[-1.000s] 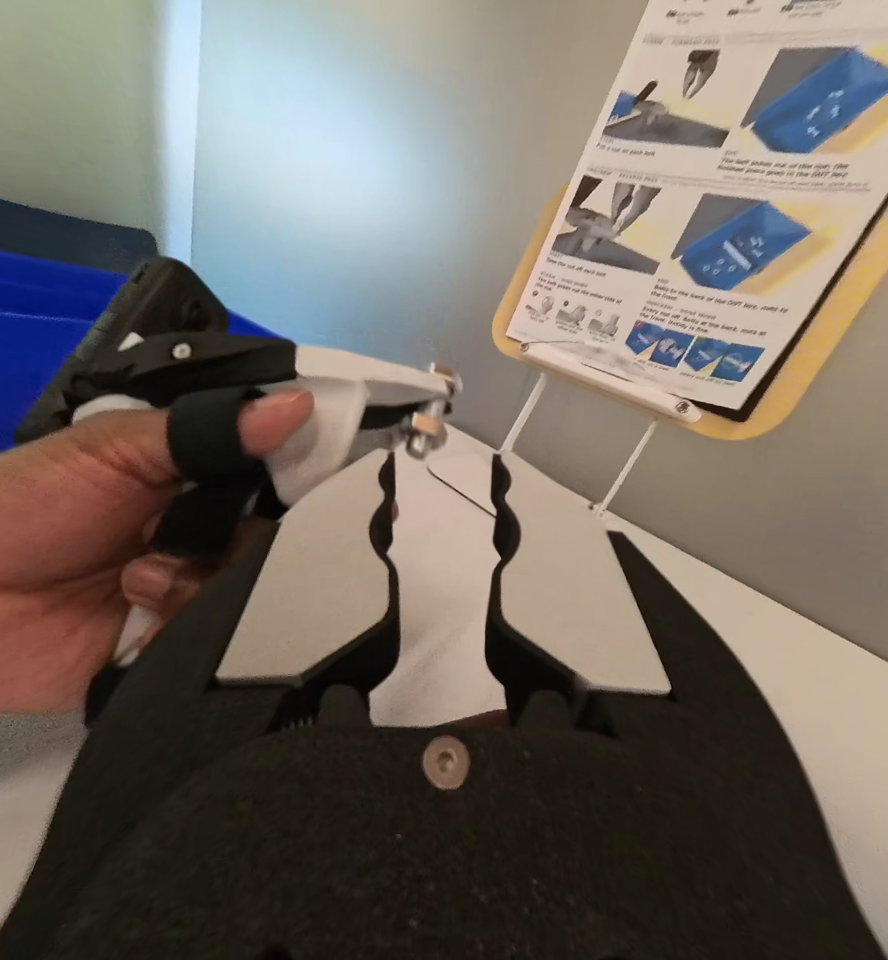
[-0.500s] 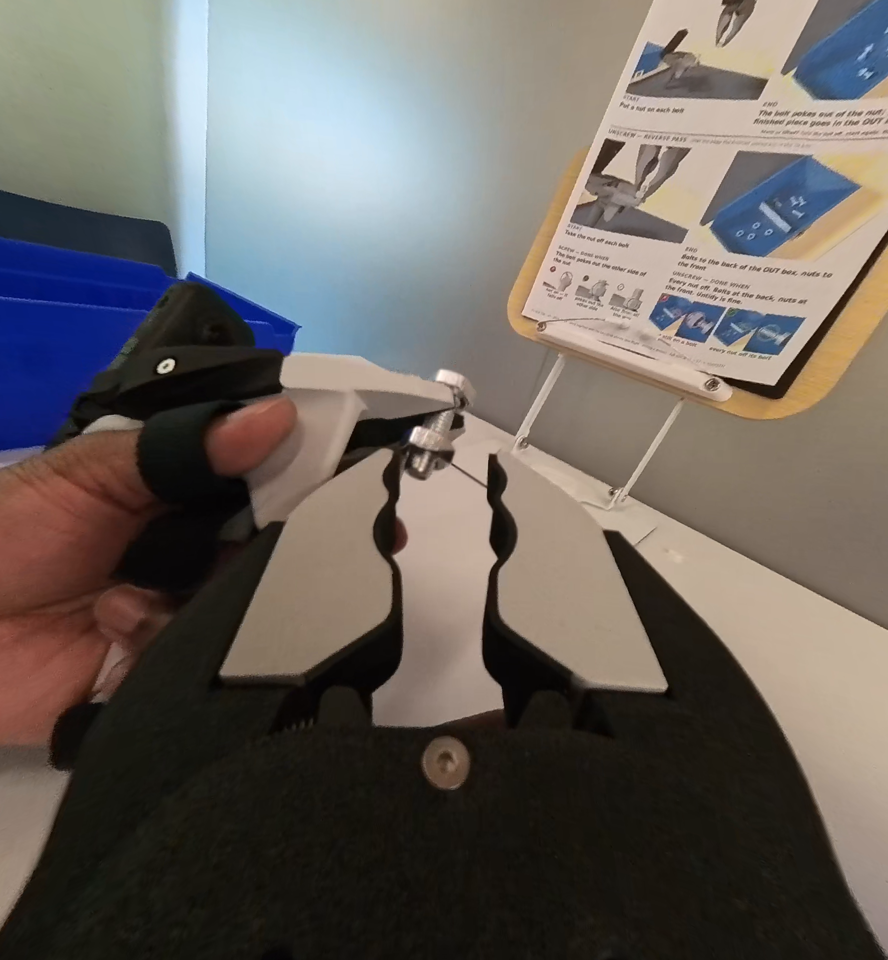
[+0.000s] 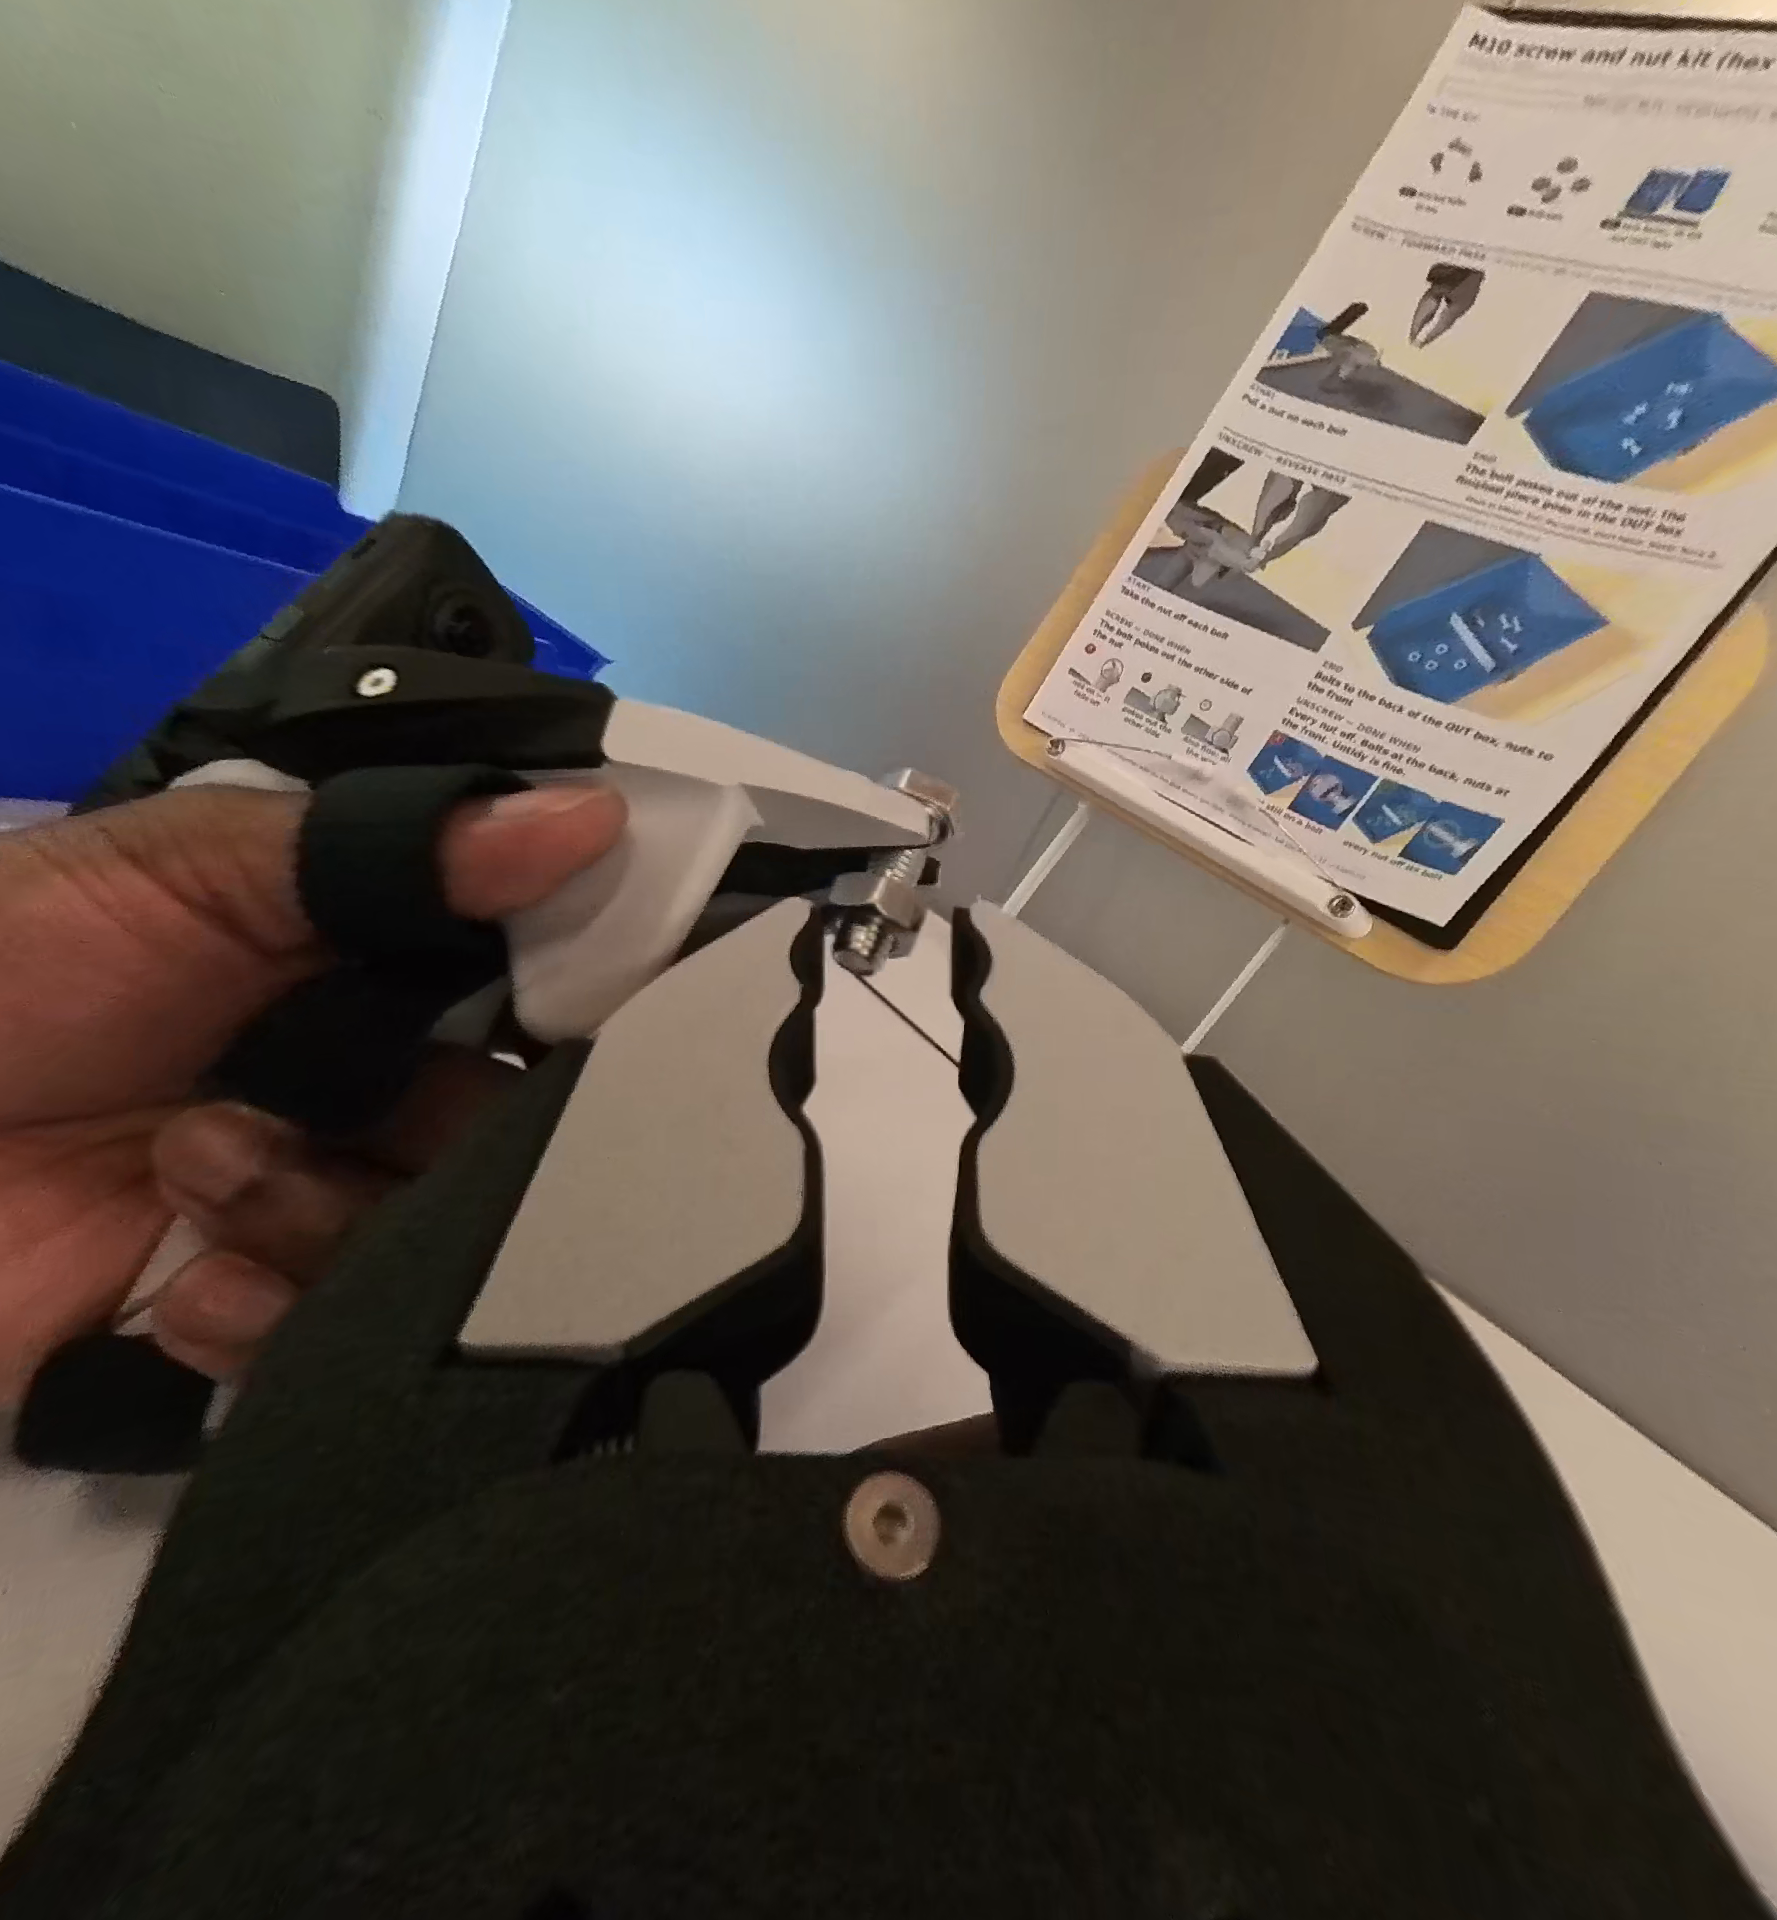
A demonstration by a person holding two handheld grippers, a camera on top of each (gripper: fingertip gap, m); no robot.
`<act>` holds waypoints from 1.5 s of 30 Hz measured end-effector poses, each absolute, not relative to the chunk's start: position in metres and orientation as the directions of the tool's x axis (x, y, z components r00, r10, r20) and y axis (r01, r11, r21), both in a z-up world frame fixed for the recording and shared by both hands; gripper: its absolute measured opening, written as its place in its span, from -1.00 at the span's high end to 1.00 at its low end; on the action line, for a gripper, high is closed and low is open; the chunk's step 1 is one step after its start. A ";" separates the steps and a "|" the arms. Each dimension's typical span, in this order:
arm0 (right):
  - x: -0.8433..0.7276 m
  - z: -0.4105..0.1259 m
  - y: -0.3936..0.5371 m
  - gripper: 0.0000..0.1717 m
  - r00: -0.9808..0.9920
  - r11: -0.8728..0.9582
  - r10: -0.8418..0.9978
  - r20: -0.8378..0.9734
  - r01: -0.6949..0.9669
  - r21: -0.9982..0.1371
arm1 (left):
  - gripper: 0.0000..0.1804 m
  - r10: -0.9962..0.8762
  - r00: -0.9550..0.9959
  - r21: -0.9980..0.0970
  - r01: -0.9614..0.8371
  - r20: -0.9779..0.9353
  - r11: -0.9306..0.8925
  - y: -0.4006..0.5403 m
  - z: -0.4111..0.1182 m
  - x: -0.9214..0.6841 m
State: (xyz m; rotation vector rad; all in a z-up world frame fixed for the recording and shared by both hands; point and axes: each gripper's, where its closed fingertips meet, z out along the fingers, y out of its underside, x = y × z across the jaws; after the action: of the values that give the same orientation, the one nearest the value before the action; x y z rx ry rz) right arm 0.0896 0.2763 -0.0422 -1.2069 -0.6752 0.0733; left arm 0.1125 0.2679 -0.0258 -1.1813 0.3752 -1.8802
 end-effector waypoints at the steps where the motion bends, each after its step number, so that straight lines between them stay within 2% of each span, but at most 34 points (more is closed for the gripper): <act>1: 0.088 -0.043 0.275 0.78 0.800 0.385 0.394 0.453 0.304 -0.871 | 0.90 -0.790 -0.184 -0.632 0.507 0.585 -0.586 0.268 -0.026 0.112; 8: 0.089 -0.045 0.276 0.79 0.771 0.387 0.401 0.495 0.347 -0.854 | 0.90 -0.792 -0.193 -0.655 0.468 0.580 -0.593 0.267 -0.027 0.113; 11: 0.092 -0.047 0.272 0.79 0.706 0.407 0.438 0.557 0.396 -0.823 | 0.81 -0.831 -0.176 -0.747 0.369 0.527 -0.552 0.263 -0.032 0.113; 15: 0.083 -0.068 0.256 0.79 0.528 0.404 0.611 0.590 0.433 -0.806 | 0.64 -0.929 -0.052 -0.909 0.191 0.367 -0.370 0.262 -0.048 0.109; 17: 0.079 -0.078 0.250 0.79 0.457 0.401 0.650 0.608 0.474 -0.784 | 0.58 -0.955 -0.064 -0.952 0.083 0.290 -0.295 0.255 -0.058 0.104; 22: 0.068 -0.091 0.231 0.80 0.329 0.387 0.761 0.560 0.463 -0.798 | 0.57 -0.936 -0.239 -0.963 -0.138 0.258 -0.231 0.224 -0.079 0.087; 27: 0.064 -0.098 0.223 0.80 0.273 0.385 0.796 0.541 0.461 -0.800 | 0.59 -0.912 -0.295 -0.952 -0.197 0.285 -0.234 0.214 -0.085 0.081; 32: 0.066 -0.101 0.223 0.79 0.263 0.379 0.802 0.536 0.469 -0.798 | 0.64 -0.903 -0.311 -0.945 -0.233 0.297 -0.230 0.214 -0.089 0.071; 36: 0.077 -0.101 0.235 0.79 0.311 0.366 0.770 0.557 0.499 -0.785 | 0.64 -0.935 -0.231 -0.953 -0.205 0.268 -0.222 0.234 -0.089 0.052; 40: 0.101 -0.105 0.262 0.79 0.419 0.321 0.677 0.605 0.572 -0.755 | 0.65 -0.961 -0.103 -0.961 -0.134 0.256 -0.241 0.263 -0.084 0.035; 45: 0.153 -0.103 0.300 0.79 0.586 0.230 0.489 0.647 0.628 -0.743 | 0.65 -0.983 0.058 -0.979 -0.095 0.175 -0.180 0.291 -0.082 0.025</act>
State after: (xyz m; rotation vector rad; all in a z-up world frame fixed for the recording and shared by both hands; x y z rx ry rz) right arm 0.1533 0.3000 -0.1035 -1.4090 -1.0301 -0.1243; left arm 0.0248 0.2909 -0.0821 -1.4392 1.1553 -1.2530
